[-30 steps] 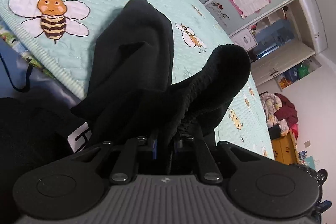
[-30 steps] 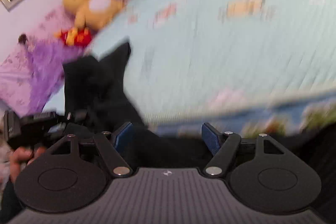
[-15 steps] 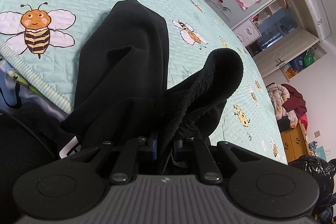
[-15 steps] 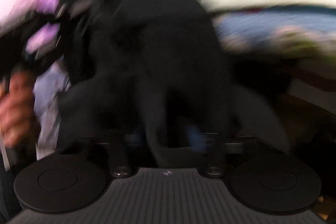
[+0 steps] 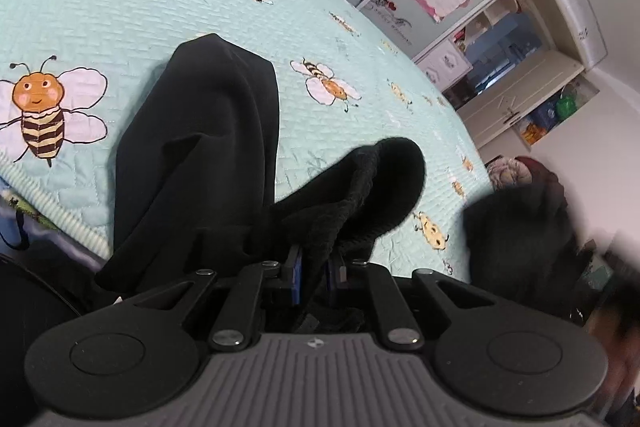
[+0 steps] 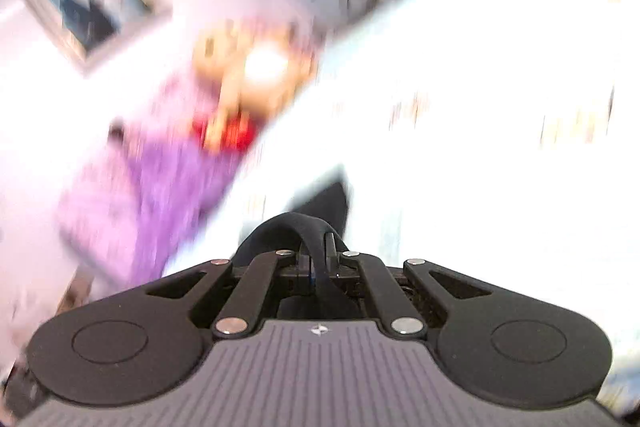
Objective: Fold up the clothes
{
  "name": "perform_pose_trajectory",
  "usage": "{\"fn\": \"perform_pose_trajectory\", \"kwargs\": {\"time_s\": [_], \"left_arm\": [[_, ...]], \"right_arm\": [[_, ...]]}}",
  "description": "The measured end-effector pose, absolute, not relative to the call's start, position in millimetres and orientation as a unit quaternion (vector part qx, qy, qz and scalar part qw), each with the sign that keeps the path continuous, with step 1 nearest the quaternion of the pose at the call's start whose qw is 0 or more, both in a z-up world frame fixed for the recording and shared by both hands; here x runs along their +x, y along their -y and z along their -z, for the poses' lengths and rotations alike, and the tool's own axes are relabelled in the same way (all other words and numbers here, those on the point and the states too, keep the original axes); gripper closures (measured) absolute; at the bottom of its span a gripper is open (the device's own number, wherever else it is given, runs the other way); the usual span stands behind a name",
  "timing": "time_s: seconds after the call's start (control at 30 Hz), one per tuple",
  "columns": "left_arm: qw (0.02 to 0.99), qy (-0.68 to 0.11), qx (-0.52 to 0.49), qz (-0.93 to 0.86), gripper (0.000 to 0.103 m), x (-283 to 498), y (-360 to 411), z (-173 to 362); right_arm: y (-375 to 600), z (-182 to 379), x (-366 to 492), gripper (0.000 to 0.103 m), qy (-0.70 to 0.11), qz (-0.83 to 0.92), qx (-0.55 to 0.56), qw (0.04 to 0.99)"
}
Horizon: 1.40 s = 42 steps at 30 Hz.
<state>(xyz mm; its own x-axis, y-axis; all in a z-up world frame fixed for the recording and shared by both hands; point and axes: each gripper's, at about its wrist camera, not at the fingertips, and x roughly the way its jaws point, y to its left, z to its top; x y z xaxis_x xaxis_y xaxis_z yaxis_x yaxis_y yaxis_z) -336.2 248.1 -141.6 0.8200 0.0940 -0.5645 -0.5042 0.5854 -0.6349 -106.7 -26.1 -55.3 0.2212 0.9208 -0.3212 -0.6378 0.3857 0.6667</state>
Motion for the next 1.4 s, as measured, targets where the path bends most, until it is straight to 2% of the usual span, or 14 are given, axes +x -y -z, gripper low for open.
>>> {"fn": "perform_pose_trajectory", "kwargs": {"time_s": [0.17,0.27,0.3,0.37,0.6,0.67,0.83,0.97,1.0,1.03,1.07,1.1,1.2,1.4], "left_arm": [[0.855,-0.247,-0.423,-0.173,0.093,-334.6,-247.3,145.6],[0.847,-0.26,-0.428,-0.177,0.092,-333.2,-249.3,152.2],[0.845,-0.264,-0.43,-0.179,0.092,-332.8,-249.3,154.6],[0.842,-0.272,-0.43,-0.181,0.092,-332.6,-249.1,158.6],[0.842,-0.278,-0.424,-0.185,0.092,-329.7,-247.7,162.3],[0.843,-0.279,-0.422,-0.186,0.088,-328.7,-247.0,162.9],[0.846,-0.289,-0.408,-0.185,0.062,-324.4,-239.9,163.0],[0.855,-0.306,-0.373,-0.19,0.06,-316.5,-233.7,161.6],[0.858,-0.309,-0.363,-0.192,0.064,-314.3,-232.5,160.9],[0.86,-0.313,-0.352,-0.195,0.088,-312.1,-231.4,160.3],[0.863,-0.313,-0.346,-0.195,0.098,-310.9,-231.3,158.6],[0.865,-0.309,-0.345,-0.194,0.1,-311.1,-232.7,155.7],[0.874,-0.28,-0.349,-0.186,0.1,-314.2,-241.1,136.0],[0.901,-0.218,-0.333,-0.172,0.1,-296.4,-265.2,63.7]], "right_arm": [[42.3,5.1,-19.1,0.102,-0.279,-0.438,0.26,0.814],[56.8,27.3,8.5,0.082,-0.328,-0.387,0.285,0.813],[57.4,44.0,6.0,0.071,-0.348,-0.383,0.283,0.808],[60.5,77.8,-11.3,0.06,-0.376,-0.372,0.255,0.809],[58.8,140.3,-118.6,0.052,-0.458,-0.405,0.156,0.776],[54.4,146.9,-158.1,0.05,-0.478,-0.426,0.121,0.759],[34.9,170.0,-217.8,0.043,-0.479,-0.439,0.014,0.76],[19.1,184.9,-220.5,0.039,-0.471,-0.43,-0.054,0.768],[17.5,188.0,-220.0,0.041,-0.463,-0.429,-0.071,0.772],[15.6,189.3,-219.3,0.044,-0.458,-0.424,-0.084,0.777],[13.5,189.8,-218.6,0.059,-0.453,-0.418,-0.097,0.782],[15.5,187.7,-215.0,0.078,-0.452,-0.414,-0.1,0.784],[29.2,172.7,-198.8,0.101,-0.455,-0.409,-0.078,0.787],[52.0,64.2,-138.2,0.103,-0.361,-0.425,0.057,0.828]]}}
